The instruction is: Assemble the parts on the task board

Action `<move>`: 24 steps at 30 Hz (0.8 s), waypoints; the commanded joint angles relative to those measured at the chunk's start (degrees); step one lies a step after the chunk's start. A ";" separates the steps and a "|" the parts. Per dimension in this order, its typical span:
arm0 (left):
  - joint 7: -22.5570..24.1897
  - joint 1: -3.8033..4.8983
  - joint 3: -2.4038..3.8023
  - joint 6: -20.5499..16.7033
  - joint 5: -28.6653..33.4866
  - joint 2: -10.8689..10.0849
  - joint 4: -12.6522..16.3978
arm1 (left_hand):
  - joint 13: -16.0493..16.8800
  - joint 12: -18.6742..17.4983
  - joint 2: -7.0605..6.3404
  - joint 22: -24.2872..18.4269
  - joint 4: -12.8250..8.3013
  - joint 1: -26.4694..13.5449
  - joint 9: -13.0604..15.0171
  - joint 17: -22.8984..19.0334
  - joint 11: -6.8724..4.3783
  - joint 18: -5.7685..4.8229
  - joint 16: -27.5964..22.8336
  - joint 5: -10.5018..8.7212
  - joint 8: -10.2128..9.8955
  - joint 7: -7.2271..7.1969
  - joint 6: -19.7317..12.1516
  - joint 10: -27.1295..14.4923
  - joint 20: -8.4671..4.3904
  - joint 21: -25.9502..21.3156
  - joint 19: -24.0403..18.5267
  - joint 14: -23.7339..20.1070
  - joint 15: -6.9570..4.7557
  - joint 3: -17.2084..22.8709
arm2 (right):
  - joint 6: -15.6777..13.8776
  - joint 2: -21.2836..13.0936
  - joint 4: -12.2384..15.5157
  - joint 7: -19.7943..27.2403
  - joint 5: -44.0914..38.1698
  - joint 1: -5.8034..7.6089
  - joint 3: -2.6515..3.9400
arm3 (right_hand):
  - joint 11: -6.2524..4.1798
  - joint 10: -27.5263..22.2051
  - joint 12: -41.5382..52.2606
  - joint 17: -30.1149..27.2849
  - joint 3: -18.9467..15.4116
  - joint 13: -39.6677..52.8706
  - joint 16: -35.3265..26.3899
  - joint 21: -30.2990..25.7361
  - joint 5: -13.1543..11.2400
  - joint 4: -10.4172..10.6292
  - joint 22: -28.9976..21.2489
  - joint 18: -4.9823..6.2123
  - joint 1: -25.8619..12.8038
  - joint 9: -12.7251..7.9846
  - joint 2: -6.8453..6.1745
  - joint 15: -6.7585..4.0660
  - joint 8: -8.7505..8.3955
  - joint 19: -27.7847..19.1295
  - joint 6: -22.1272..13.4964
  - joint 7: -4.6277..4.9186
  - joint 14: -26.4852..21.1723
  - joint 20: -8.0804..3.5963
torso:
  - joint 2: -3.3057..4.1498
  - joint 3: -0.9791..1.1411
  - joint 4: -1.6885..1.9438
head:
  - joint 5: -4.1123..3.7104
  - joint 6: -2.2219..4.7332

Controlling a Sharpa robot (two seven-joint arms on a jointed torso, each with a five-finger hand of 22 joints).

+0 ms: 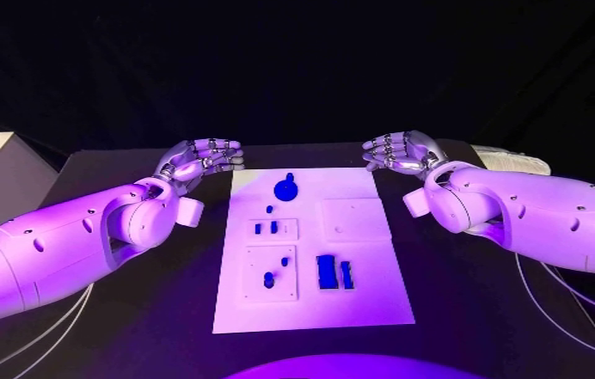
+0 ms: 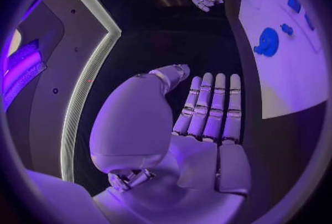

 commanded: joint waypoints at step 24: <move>4.20 -2.40 1.41 -25.97 3.35 1.96 9.66 | -3.54 -12.32 11.34 -19.63 -6.08 -78.08 -16.01 -11.50 -10.20 -9.69 -24.58 -15.66 -18.11 -11.55 -45.43 -54.65 -16.32 -21.31 -36.98 -44.01 -9.05 -33.07 | -17.11 5.49 9.62 11.70 16.43 -8.32 9.00 | -9.30 -55.44 -11.43 -26.79 -32.29 -19.06 -17.30 -3.76 -8.06 -6.56 -34.30 -10.21 -75.13 -17.89 12.71 -6.86 -17.15 -49.02 -46.15 -11.66 -56.26 -13.86 | -5.39 1.58 -0.69 | 2.96 9.83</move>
